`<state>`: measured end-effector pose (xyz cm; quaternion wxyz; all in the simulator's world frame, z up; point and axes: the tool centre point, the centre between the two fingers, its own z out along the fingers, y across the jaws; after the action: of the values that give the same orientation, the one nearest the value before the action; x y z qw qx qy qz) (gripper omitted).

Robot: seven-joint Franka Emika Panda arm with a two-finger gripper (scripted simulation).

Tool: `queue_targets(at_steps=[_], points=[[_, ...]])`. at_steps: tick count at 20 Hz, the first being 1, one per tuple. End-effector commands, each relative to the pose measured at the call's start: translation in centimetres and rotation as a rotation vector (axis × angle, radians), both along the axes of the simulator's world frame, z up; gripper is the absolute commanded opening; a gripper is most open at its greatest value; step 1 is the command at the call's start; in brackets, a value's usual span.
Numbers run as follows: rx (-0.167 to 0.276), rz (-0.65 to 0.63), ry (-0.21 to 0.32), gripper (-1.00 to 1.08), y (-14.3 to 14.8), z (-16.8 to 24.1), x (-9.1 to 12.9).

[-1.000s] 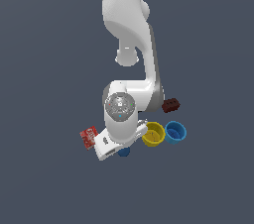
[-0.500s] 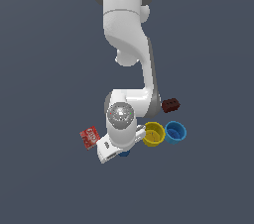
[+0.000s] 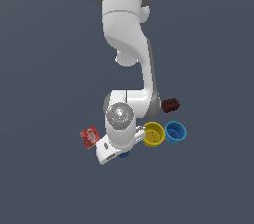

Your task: Pick up a designated object from a clutter of objects.

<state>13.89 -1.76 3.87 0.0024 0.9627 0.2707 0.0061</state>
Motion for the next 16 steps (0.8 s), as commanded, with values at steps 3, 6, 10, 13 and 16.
queue_targets(at_steps=[3,6,10,13,16], points=[[0.001,0.003,0.013,-1.00,0.3,-0.8,-0.4],[0.001,0.003,0.000,-1.00,0.2,0.0,0.0],[0.001,0.003,0.000,-1.00,-0.1,0.7,-0.2],[0.001,0.003,0.001,-1.00,-0.8,1.6,-0.4],[0.001,0.003,0.001,-1.00,-1.7,3.2,-0.8]])
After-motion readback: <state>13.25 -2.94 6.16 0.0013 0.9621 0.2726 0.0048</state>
